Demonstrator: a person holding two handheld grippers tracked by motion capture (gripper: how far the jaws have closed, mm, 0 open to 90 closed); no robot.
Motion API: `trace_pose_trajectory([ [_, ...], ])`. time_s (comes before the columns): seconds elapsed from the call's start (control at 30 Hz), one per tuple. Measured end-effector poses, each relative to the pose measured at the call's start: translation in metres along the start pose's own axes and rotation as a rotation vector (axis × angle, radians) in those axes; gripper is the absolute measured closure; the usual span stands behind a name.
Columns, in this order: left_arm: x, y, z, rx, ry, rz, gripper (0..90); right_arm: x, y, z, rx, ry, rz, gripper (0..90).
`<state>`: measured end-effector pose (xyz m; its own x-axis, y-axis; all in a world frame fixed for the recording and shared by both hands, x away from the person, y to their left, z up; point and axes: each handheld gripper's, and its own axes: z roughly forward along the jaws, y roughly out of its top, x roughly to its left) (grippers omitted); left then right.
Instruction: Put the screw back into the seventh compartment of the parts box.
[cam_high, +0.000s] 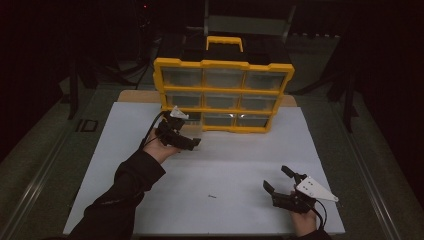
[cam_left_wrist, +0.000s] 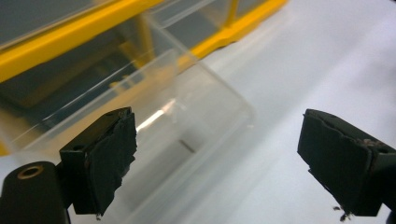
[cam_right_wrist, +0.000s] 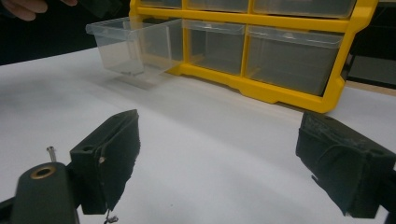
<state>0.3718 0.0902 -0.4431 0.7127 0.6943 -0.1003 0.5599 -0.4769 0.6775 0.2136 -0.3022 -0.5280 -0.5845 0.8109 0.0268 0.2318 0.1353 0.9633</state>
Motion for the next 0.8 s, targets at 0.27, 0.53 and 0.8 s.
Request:
trace_pose_trajectory([
  [0.27, -0.019, -0.007, -0.004, -0.03, -0.021, 0.01, 4.4, 0.0, 0.0, 0.0, 0.001, -0.001, 0.0, 13.9],
  [0.53, -0.047, -0.017, -0.003, -0.032, -0.064, 0.054, 3.5, 0.001, 0.0, 0.0, 0.002, -0.001, 0.0, 13.9],
  [0.8, -0.072, -0.025, -0.006, -0.044, -0.127, 0.137, 3.3, 0.001, 0.0, 0.0, 0.002, 0.0, 0.0, 13.9],
])
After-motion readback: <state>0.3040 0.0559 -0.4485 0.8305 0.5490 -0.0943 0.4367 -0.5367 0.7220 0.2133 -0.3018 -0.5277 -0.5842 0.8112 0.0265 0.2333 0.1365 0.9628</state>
